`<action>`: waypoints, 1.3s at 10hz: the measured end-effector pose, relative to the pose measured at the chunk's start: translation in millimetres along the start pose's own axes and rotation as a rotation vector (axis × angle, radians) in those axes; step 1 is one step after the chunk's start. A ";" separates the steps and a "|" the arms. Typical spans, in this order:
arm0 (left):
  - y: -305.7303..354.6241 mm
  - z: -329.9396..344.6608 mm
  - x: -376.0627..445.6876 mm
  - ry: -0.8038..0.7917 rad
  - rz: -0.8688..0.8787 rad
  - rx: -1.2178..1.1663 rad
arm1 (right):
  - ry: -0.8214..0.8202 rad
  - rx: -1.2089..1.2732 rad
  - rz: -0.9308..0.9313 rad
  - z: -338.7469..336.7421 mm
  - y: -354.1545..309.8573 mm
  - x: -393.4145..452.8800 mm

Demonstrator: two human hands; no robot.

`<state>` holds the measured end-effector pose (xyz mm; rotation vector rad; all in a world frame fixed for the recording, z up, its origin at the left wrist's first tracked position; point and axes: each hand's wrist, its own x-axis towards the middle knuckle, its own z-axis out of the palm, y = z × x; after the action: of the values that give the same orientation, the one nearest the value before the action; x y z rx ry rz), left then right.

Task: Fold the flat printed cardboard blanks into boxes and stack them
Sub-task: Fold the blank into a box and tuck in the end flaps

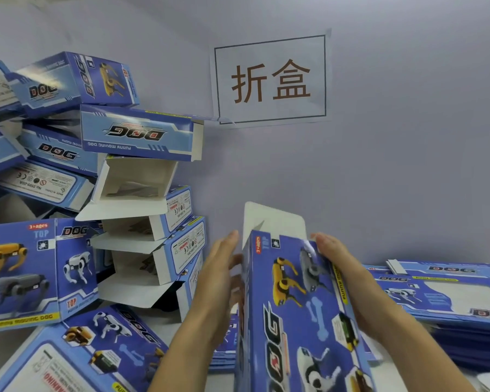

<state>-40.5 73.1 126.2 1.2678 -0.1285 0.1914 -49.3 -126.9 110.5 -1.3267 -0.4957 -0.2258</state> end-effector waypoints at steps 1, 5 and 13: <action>6.3 -8.2 0.6 0.000 0.049 0.039 | 0.082 -0.070 0.115 12.2 -8.2 5.5; 16.6 -2.2 -5.4 -0.190 0.211 0.248 | 0.083 -0.270 0.048 24.6 -9.5 13.6; 7.6 0.6 -4.8 -0.180 0.187 0.115 | 0.473 0.024 -0.123 9.4 -16.4 15.2</action>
<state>-46.8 74.4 132.5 1.3872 -0.3961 0.2484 -45.1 -119.9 133.4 -1.1708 -0.1774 -0.6161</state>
